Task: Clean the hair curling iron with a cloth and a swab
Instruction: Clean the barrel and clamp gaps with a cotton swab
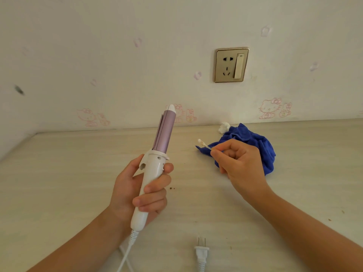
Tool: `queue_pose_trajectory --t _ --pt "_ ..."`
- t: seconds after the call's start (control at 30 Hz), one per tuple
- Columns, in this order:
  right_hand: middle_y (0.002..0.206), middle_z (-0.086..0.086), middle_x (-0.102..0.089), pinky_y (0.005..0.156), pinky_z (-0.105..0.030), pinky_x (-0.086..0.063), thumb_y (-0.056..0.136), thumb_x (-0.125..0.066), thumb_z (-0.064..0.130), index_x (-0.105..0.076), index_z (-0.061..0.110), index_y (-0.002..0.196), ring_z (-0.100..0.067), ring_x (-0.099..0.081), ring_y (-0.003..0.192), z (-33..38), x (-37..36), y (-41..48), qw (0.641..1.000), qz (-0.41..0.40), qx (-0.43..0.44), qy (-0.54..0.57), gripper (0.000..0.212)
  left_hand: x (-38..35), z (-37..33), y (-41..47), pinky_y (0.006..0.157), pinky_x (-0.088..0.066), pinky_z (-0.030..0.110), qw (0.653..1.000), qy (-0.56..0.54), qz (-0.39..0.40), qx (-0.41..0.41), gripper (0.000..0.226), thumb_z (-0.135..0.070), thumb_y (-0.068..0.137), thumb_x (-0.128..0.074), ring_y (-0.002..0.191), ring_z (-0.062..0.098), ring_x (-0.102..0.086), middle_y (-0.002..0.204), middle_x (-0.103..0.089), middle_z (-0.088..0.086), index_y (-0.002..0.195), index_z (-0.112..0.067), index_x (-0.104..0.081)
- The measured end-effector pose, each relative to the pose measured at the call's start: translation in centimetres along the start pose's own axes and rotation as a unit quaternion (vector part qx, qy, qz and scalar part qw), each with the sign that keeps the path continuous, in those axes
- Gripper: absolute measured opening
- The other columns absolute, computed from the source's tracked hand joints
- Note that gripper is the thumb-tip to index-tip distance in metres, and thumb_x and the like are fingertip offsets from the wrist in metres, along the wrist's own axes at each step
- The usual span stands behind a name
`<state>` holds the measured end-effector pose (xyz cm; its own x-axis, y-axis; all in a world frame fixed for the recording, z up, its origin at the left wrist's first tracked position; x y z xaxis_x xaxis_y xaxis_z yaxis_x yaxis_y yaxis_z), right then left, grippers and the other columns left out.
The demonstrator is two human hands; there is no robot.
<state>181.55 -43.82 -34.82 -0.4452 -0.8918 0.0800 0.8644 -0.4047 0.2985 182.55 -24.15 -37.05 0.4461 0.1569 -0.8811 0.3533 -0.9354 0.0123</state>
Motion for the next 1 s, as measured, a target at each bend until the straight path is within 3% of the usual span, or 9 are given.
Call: queue_pose_trajectory --t 0.17,0.3,0.43,0.5,0.77,0.9,1.0 --pt "0.052 -0.013 -0.058 0.049 -0.009 -0.04 0.091 -0.072 0.004 -0.072 0.019 0.074 -0.01 -0.052 0.045 0.0 -0.3 -0.3 1.0 0.01 -0.004 -0.01 0.023 -1.0 0.7 0.1 0.037 -0.038 0.022 0.999 0.0 0.044 0.025 0.065 -0.062 0.099 -0.006 0.03 0.012 -0.031 0.057 -0.039 0.002 0.104 -0.008 -0.042" --pt "0.053 -0.017 -0.059 0.05 -0.008 -0.04 0.092 -0.073 0.005 -0.073 0.016 0.076 -0.01 -0.052 0.045 0.1 -0.2 -0.2 1.0 0.011 -0.004 -0.011 0.02 -0.7 1.1 0.1 0.037 -0.037 0.022 0.998 0.015 0.045 0.045 0.071 -0.065 0.097 -0.003 0.032 0.016 -0.038 0.058 -0.039 0.003 0.094 -0.008 -0.045" --pt "0.049 -0.005 -0.059 0.049 -0.008 -0.04 0.092 -0.073 0.005 -0.073 0.017 0.076 -0.01 -0.052 0.044 0.1 -0.3 -0.2 1.0 0.015 -0.005 -0.014 0.02 -0.6 0.9 0.2 0.039 -0.037 0.025 0.998 0.02 0.051 0.024 0.067 -0.063 0.1 -0.006 0.037 0.016 -0.038 0.063 -0.039 0.004 0.101 -0.007 -0.045" --pt "0.05 -0.007 -0.059 0.05 -0.008 -0.041 0.092 -0.073 0.006 -0.073 0.018 0.076 -0.01 -0.052 0.044 0.1 -0.3 -0.2 1.0 0.015 -0.002 -0.017 0.02 -0.6 0.4 0.1 0.041 -0.036 0.027 0.998 0.02 0.051 0.001 0.066 -0.063 0.101 -0.009 0.039 0.015 -0.038 0.066 -0.039 0.004 0.104 -0.007 -0.044" --pt "0.053 -0.018 -0.059 0.051 -0.009 -0.041 0.092 -0.073 0.006 -0.074 0.019 0.077 -0.009 -0.051 0.043 0.4 0.0 0.0 1.0 0.01 0.006 0.004 0.02 3.0 -0.7 -0.1 0.04 -0.031 0.027 0.991 0.102 -0.064 -0.052 0.066 -0.057 0.105 -0.025 0.038 0.015 -0.032 0.069 -0.048 0.011 0.123 0.0 -0.052" --pt "0.051 -0.013 -0.058 0.048 -0.015 -0.041 0.092 -0.073 0.004 -0.074 0.022 0.076 -0.009 -0.049 0.043 0.7 0.3 0.1 1.0 0.002 0.01 0.014 0.024 4.3 -0.5 0.0 0.041 -0.036 0.026 0.978 0.162 -0.12 -0.057 0.062 -0.053 0.103 -0.034 0.038 0.013 -0.045 0.072 -0.049 0.012 0.12 0.001 -0.059" --pt "0.051 -0.012 -0.057 0.046 -0.016 -0.04 0.093 -0.073 0.004 -0.075 0.024 0.078 -0.008 -0.048 0.043 1.1 0.6 0.2 1.0 -0.002 0.019 0.017 0.024 4.7 -0.2 -0.1 0.044 -0.04 0.025 0.963 0.219 -0.146 -0.065 0.059 -0.051 0.098 -0.047 0.041 0.014 -0.045 0.076 -0.052 0.014 0.123 0.002 -0.059"
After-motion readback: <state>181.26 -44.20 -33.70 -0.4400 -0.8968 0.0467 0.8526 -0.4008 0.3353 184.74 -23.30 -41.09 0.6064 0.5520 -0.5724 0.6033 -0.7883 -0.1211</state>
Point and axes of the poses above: each hand's wrist, its own y-axis towards the middle knuckle, its own x-axis out of the back of the hand, z = x × y, the point moved 9 cm from there along y, towards the middle knuckle
